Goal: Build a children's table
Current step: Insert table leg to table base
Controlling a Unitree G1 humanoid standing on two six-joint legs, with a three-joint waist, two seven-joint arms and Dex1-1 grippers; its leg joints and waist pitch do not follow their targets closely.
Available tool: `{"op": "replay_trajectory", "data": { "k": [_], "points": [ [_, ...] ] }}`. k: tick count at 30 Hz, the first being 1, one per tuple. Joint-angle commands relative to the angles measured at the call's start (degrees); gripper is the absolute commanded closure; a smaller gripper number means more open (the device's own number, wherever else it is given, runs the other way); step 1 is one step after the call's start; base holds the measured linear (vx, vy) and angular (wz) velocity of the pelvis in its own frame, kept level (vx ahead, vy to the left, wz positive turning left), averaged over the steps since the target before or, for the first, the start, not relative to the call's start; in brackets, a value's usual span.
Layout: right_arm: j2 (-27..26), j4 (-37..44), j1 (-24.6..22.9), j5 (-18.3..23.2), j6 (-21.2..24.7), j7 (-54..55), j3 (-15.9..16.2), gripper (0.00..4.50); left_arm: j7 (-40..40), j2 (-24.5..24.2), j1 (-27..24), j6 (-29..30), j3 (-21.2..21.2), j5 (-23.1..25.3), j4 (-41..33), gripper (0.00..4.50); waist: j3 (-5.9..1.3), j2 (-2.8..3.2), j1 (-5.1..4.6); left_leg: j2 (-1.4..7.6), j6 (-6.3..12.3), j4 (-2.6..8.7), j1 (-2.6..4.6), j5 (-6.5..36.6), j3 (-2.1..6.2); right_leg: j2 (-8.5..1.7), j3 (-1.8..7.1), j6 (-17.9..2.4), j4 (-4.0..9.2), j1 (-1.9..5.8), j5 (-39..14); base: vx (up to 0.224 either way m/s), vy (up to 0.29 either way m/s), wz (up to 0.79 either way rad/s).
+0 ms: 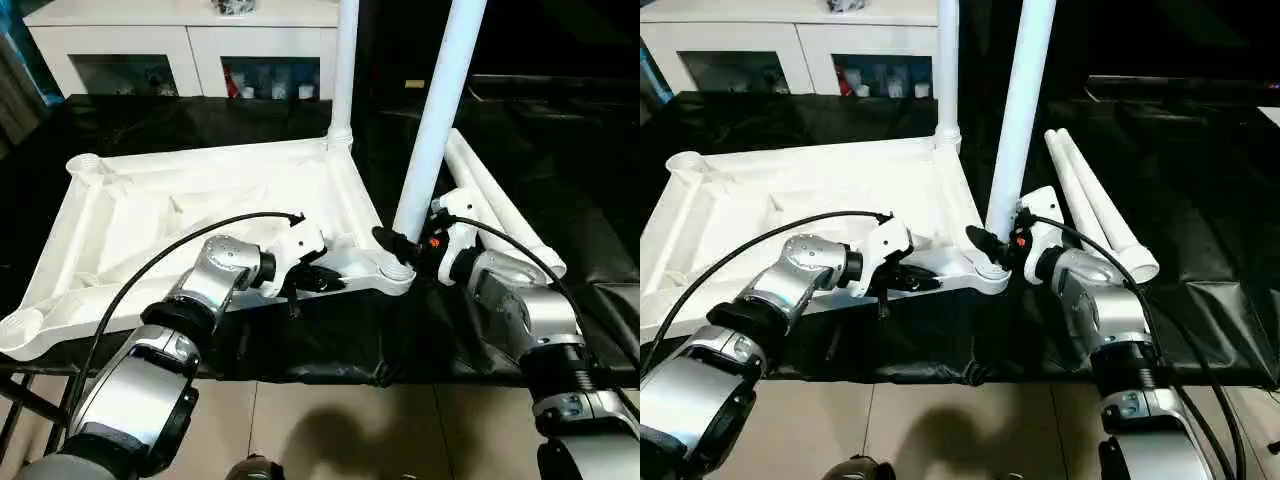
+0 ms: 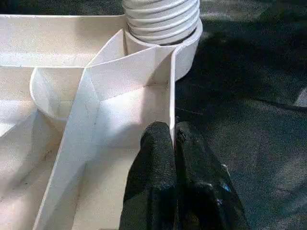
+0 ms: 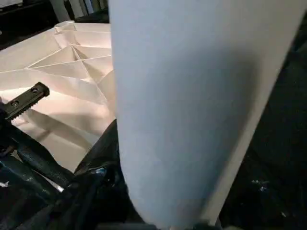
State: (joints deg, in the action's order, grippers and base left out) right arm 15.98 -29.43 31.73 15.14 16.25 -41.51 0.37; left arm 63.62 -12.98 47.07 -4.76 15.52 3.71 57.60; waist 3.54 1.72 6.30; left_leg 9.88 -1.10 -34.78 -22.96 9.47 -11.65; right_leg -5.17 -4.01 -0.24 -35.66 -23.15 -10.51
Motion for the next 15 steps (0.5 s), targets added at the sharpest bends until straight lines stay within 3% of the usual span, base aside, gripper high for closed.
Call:
{"op": "replay_trajectory", "data": {
  "k": [1, 3, 8, 15],
  "points": [
    [0.32, -2.81, -0.32, -0.94, 0.38, -0.39, 0.38, 2.57, 0.97, -0.45, -1.09, 0.47, 1.54, 1.71, -0.46, 4.5, -4.58, -0.72, -0.07, 3.63, 1.52, 4.15, 1.72, 12.99, 1.77, -4.45, 2.67, -15.22, 4.26, 2.77, -8.47, 0.0, 0.0, 0.0],
    [0.43, -4.04, -0.26, -0.8, 0.18, -0.78, 0.07, 2.57, 1.63, -0.61, -1.31, 0.47, 1.94, 2.04, -0.85, 4.5, -4.54, -0.5, -0.05, 3.67, 1.44, 4.21, 1.78, 13.18, 1.82, -4.47, 2.67, -14.94, 4.35, 2.72, -9.54, 0.0, 0.0, 0.0],
    [0.5, -6.49, -0.92, 0.17, -0.46, -0.98, -1.59, 2.57, 2.53, -0.31, -1.25, 1.13, 0.98, 0.74, -1.68, 4.5, -4.56, -0.79, -0.02, 3.67, 1.65, 4.19, 1.81, 13.06, 1.74, -4.46, 2.67, -15.09, 4.35, 2.69, -9.56, 0.0, 0.0, 0.0],
    [-0.16, -9.04, -2.42, 2.37, -2.09, -1.63, -4.33, 2.57, 1.4, 0.09, -0.95, 1.28, 0.14, 0.42, -1.77, 4.5, -4.57, -0.75, 0.03, 3.72, 1.78, 4.25, 1.76, 13.04, 1.74, -4.5, 2.63, -15.24, 4.37, 2.67, -9.18, 0.0, 0.0, 0.0]
  ]
}}
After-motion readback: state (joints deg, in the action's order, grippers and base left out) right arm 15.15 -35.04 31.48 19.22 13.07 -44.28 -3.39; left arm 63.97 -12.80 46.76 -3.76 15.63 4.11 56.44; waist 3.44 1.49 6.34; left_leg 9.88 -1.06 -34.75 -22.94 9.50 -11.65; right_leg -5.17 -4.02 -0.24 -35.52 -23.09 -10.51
